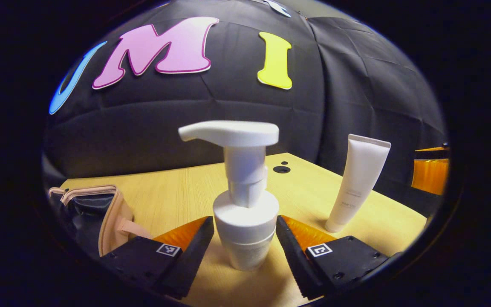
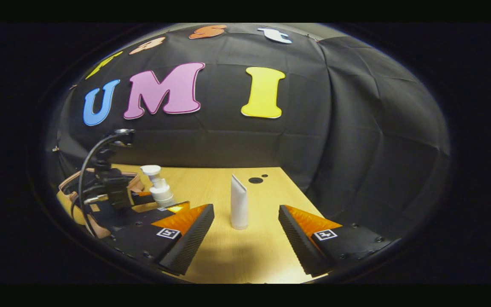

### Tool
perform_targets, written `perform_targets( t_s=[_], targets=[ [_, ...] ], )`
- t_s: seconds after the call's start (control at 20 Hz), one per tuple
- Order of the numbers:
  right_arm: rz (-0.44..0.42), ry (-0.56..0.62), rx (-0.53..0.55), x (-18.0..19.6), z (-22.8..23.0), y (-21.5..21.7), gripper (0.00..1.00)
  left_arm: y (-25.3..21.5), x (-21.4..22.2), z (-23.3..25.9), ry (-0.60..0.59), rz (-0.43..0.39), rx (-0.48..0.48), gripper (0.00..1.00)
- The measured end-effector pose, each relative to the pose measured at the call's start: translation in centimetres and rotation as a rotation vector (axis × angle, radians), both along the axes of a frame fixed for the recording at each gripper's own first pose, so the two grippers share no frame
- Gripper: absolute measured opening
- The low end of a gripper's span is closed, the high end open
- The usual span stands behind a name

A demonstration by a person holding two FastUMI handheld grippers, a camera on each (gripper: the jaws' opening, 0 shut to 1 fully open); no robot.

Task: First open the suitcase, pack the skin care products into it, and then close the suitcase.

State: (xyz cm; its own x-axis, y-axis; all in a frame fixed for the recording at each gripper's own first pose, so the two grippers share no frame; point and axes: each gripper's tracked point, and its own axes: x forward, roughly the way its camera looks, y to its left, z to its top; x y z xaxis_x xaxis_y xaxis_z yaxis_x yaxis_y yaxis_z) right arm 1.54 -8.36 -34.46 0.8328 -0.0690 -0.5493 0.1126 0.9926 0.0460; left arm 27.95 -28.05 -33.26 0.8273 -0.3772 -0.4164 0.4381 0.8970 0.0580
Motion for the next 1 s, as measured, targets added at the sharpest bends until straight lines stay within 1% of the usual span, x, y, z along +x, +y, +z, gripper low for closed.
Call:
perform_targets(
  t_s=[0.05,0.1,0.2,0.25,0.3,0.4,0.5,0.65,0.75,0.85,1.0],
  targets=[
    [0.004,0.008,-0.002,0.1,-0.4,0.1,0.97,-0.4,0.2,-0.3,-0.002,-0.004,-0.002,0.9],
    [0.003,0.017,0.0,0.0,-0.8,0.2,0.97,-0.6,0.2,-0.1,0.0,-0.005,-0.004,0.83],
    [-0.014,0.027,0.025,0.2,-1.4,0.3,0.97,-0.7,1.0,-0.3,0.002,0.012,-0.014,0.77],
    [-0.017,0.019,0.04,0.4,-1.5,0.5,0.97,-1.0,1.5,-0.8,0.011,0.016,-0.023,0.76],
    [-0.014,0.018,0.038,0.6,-1.8,0.8,0.97,-0.8,1.1,-0.3,0.013,0.012,-0.021,0.64],
    [0.003,0.028,0.013,1.1,-3.1,1.1,0.97,-0.6,0.7,-0.3,0.026,-0.003,-0.016,0.63],
    [-0.008,0.049,0.032,1.8,-4.4,1.5,0.97,0.4,0.0,0.2,0.032,0.004,-0.02,0.61],
    [-0.052,0.062,0.022,3.5,-6.4,1.4,0.97,2.9,-1.4,1.7,0.018,0.051,-0.007,0.6],
    [-0.055,0.053,-0.011,5.0,-7.6,1.3,0.97,4.3,-2.8,3.2,0.02,0.074,-0.023,0.6],
    [-0.046,0.075,-0.039,5.9,-9.5,1.3,0.97,5.7,-4.1,4.4,0.025,0.103,-0.037,0.61],
    [-0.076,0.106,-0.044,6.5,-11.6,0.8,0.93,7.0,-5.8,4.7,0.055,0.127,-0.06,0.6]
  ],
)
